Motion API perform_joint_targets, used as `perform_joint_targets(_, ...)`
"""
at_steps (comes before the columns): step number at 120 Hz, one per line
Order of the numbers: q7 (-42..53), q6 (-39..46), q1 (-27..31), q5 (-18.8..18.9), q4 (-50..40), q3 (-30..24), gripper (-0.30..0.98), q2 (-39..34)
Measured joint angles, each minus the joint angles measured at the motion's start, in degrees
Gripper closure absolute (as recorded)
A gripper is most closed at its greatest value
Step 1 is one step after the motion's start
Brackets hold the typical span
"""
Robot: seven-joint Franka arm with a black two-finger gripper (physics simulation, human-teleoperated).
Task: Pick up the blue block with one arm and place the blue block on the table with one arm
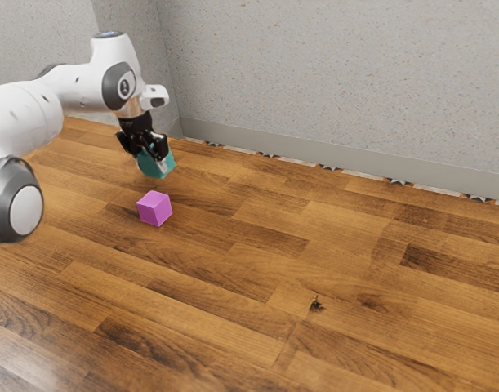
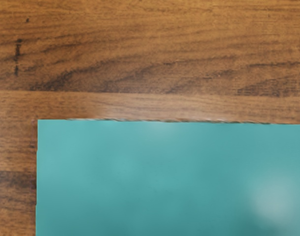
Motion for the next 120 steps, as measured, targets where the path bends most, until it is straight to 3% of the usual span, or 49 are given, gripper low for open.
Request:
perform_joint_targets(25,-1.6,2.21,-7.92,0.2,-11.37,-0.01,0.49,-6.94)
perform_joint_targets(60,-4.03,8.15,-9.11,-3.53,-13.46,-0.21,0.49,0.18)
perform_joint_targets(74,-4.38,9.22,-9.13,-5.25,-13.51,-0.3,0.28,0.75)
perform_joint_targets(101,-4.33,10.07,-9.23,-7.05,-13.45,-0.3,0.1,0.3)
perform_joint_targets(112,-4.37,9.2,-10.43,-6.79,-13.79,-0.18,0.07,-5.45)
perform_joint_targets(120,-4.53,6.78,-11.45,-4.29,-15.84,-0.15,0.05,-15.2)
